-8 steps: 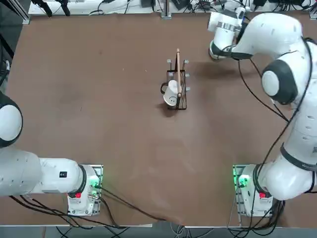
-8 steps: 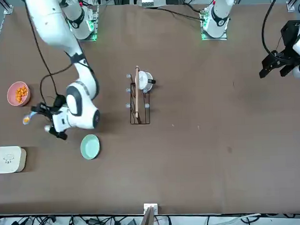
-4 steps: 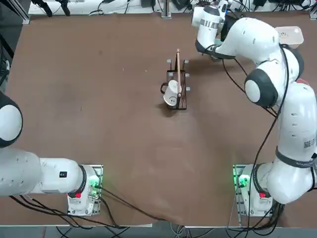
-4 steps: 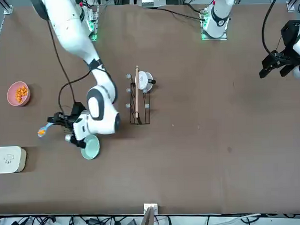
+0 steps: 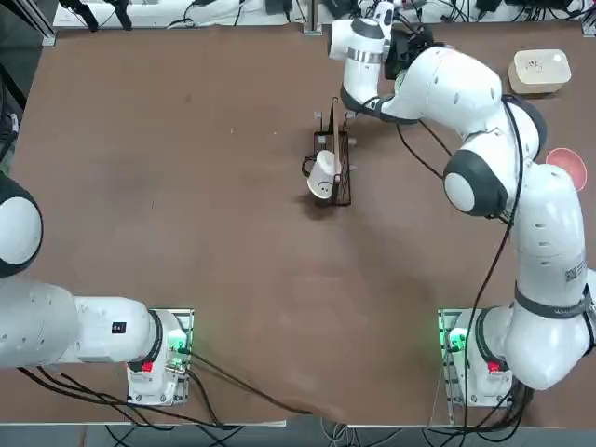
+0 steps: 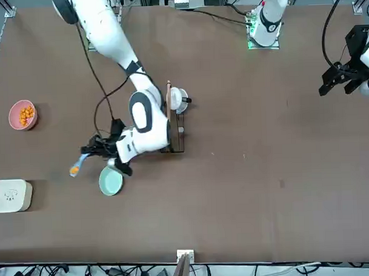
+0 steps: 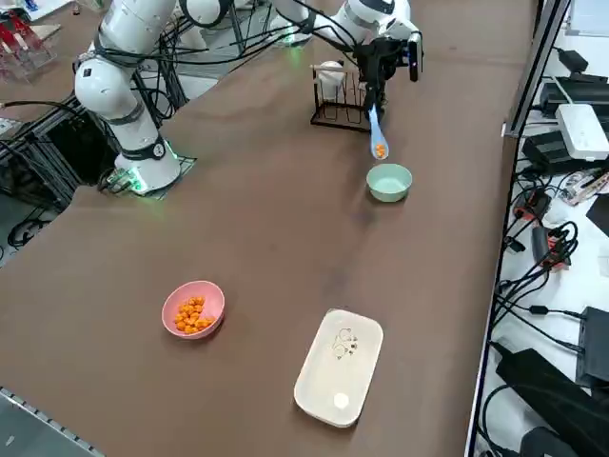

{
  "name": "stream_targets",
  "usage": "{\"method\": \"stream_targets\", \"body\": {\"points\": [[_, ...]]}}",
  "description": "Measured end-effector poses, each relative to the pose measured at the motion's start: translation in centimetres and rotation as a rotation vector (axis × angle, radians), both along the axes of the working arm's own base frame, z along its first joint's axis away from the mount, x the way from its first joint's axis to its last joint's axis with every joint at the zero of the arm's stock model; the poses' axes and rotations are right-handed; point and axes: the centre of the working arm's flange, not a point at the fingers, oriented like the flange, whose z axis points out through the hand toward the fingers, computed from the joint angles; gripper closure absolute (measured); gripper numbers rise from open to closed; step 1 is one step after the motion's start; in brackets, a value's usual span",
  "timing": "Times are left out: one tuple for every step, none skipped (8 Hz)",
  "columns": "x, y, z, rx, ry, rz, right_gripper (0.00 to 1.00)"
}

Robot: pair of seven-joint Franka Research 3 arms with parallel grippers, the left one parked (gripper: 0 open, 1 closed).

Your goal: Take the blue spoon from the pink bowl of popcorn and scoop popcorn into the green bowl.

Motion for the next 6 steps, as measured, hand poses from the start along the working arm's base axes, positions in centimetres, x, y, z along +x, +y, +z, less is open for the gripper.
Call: {"method": "stream_targets", "body": {"points": [[0.0, 1.4, 0.0, 0.025, -0.011, 0.042, 0.89], [0.1, 2.5, 0.1, 0.059, -0.019, 0.071, 0.89], [0.3, 3.0, -0.3, 0.103, -0.014, 0.085, 0.89], [0.5, 3.2, -1.0, 0.162, 0.003, 0.086, 0.89], [0.7, 3.2, -1.6, 0.225, 0.023, 0.073, 0.89], [1.0, 2.7, -1.9, 0.284, 0.040, 0.044, 0.89]]}}
